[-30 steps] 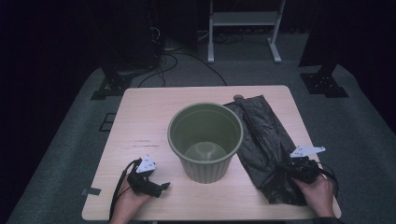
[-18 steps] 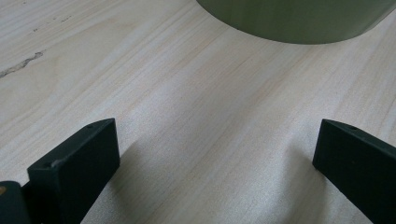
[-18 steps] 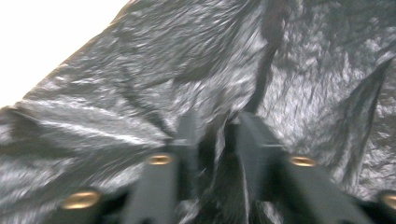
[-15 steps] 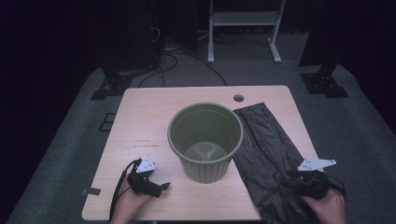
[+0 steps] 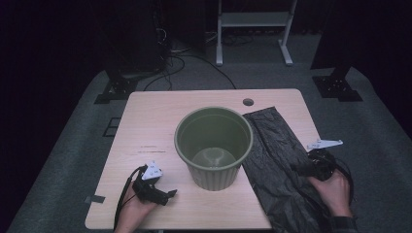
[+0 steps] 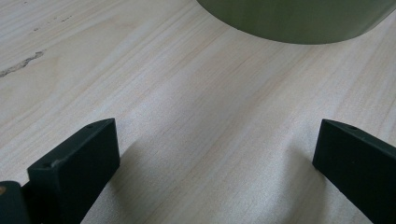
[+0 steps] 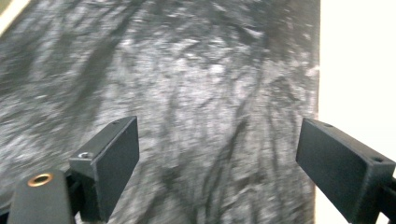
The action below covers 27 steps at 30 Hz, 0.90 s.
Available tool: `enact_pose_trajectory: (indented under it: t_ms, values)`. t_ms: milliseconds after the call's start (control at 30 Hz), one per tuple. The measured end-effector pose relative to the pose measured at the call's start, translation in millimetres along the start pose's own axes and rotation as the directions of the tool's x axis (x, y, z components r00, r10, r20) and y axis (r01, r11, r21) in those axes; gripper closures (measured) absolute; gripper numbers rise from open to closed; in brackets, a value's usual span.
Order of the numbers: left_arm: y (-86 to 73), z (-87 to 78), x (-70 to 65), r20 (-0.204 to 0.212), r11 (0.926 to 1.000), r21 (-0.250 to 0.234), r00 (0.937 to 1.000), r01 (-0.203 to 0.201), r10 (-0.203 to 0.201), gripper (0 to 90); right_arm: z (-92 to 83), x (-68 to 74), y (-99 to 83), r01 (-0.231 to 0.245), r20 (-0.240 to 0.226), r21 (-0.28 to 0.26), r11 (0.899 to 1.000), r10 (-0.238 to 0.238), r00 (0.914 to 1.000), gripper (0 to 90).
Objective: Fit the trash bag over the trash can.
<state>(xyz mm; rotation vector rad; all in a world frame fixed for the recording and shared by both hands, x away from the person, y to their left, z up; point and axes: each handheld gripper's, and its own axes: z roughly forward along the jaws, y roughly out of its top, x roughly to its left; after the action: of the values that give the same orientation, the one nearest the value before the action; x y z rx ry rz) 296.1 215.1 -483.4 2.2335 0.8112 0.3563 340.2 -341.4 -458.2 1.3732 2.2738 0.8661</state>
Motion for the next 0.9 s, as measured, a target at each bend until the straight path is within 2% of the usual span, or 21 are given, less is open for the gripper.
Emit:
enact_pose_trajectory:
  t_ms: [200, 367, 533, 900]
  values:
    - [0.0, 0.0, -0.1, 0.000, 1.0000, 0.000, 1.0000, 0.000, 0.000, 0.0, 11.2, -19.4, -6.2, -0.060, 0.006, 0.022, 0.998, 0.060, 0.9982, 12.0]
    - [0.0, 0.0, -0.1, 0.000, 1.0000, 0.000, 1.0000, 0.000, 0.000, 0.0, 13.3, -21.0, -8.5, -0.068, 0.002, 0.024, 0.997, 0.068, 0.9977, 12.9]
    - [0.0, -0.1, -0.1, -0.001, 1.0000, 0.000, 1.0000, 0.001, -0.001, 0.0, 14.9, -15.9, -6.6, -0.057, -0.030, 0.018, 0.998, 0.058, 0.9979, 12.9]
    - [-0.1, -0.1, -0.2, -0.001, 1.0000, 0.000, 1.0000, 0.002, -0.002, 0.0, 27.3, 7.3, 7.5, -0.021, -0.109, 0.012, 1.000, 0.023, 0.9938, 12.4]
